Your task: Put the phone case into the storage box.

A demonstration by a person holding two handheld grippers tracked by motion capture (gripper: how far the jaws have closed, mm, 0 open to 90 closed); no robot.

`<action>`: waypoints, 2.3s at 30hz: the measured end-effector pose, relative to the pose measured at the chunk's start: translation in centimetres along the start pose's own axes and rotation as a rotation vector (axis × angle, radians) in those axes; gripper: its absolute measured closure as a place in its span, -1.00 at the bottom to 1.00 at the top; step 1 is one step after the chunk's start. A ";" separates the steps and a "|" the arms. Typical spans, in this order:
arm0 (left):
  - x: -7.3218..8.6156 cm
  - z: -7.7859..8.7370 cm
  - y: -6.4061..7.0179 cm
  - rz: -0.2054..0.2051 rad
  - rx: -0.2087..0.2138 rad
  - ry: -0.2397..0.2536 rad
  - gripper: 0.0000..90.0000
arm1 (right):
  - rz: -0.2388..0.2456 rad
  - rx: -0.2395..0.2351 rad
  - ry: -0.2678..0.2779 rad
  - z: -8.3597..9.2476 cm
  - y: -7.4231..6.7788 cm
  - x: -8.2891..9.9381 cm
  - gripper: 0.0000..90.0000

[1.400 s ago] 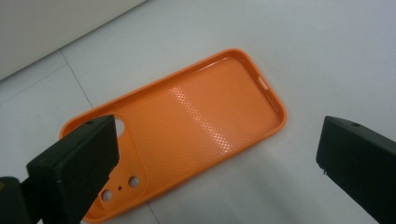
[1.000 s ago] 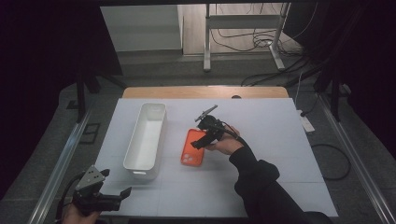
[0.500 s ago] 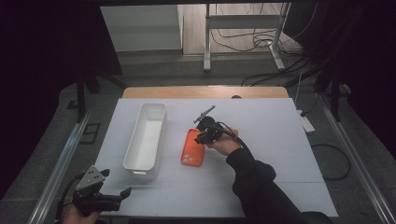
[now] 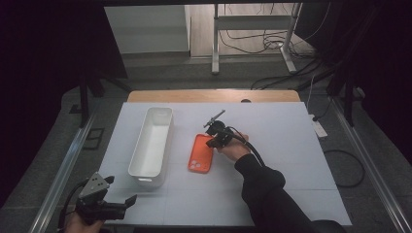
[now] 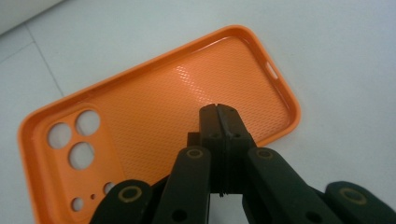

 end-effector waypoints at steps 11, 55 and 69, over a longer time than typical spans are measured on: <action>0.0 0.0 0.0 -0.003 -0.001 -0.001 -0.98 | -0.020 0.004 -0.030 -0.4 0.6 0.3 0.99; 0.0 0.0 0.0 -0.002 -0.002 -0.002 -0.98 | -0.053 -0.006 -0.091 2.2 1.1 6.0 0.99; -0.1 0.0 0.1 -0.006 -0.003 -0.003 -0.98 | -0.029 -0.030 -0.109 2.8 -0.6 8.0 0.99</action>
Point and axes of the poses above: each handheld gripper's, and its own axes: z roughly backward along the jaws, x roughly out of its underside, y roughly to its right, the point moved 5 cm from there along -z, roughly forward along the jaws, and after that the axes turned 11 degrees about -y, right-handed, at the moved point
